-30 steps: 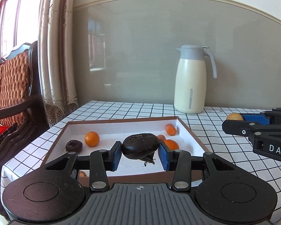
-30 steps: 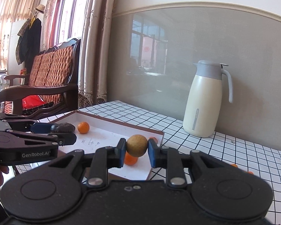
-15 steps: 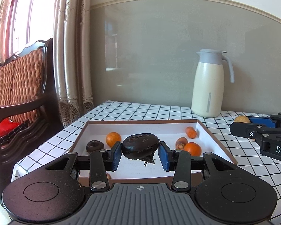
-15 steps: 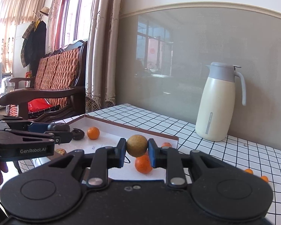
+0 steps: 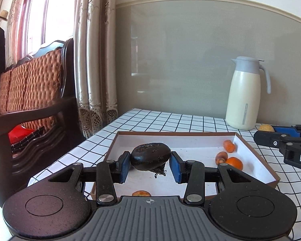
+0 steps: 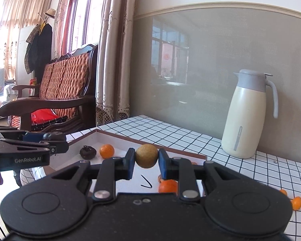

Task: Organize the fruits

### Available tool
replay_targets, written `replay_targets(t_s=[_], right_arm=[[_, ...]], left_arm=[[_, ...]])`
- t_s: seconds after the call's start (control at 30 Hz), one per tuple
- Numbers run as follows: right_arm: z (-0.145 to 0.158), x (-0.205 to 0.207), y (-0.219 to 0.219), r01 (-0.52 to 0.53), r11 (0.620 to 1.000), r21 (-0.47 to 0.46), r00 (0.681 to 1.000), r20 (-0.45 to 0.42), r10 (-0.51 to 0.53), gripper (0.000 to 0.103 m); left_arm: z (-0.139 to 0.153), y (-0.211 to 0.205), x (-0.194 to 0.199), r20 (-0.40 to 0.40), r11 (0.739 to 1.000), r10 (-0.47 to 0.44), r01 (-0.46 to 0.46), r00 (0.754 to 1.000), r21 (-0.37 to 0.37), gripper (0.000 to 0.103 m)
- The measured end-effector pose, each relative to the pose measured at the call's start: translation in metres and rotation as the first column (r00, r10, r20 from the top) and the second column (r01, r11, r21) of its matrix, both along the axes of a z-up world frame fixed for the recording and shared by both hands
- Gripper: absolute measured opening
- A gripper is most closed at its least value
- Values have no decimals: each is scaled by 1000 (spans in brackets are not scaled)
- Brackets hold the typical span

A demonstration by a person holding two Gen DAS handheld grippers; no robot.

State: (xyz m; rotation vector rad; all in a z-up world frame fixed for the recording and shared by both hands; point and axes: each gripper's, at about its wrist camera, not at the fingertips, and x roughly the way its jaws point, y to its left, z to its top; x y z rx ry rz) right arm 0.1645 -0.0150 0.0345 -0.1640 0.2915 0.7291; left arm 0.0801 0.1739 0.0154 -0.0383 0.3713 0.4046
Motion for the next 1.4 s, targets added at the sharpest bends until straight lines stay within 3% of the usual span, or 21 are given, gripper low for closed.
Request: replay_targets(t_s=[0.73, 1.4], right_arm=[[-1, 37, 40, 21, 999, -38, 1000, 6, -21, 16], [-18, 87, 45, 92, 992, -81, 992, -82, -98, 16]], left_arm=[[-12, 33, 38, -14, 999, 22, -23, 1000, -32, 43], [-13, 42, 85, -27, 999, 18, -19, 999, -47, 43]])
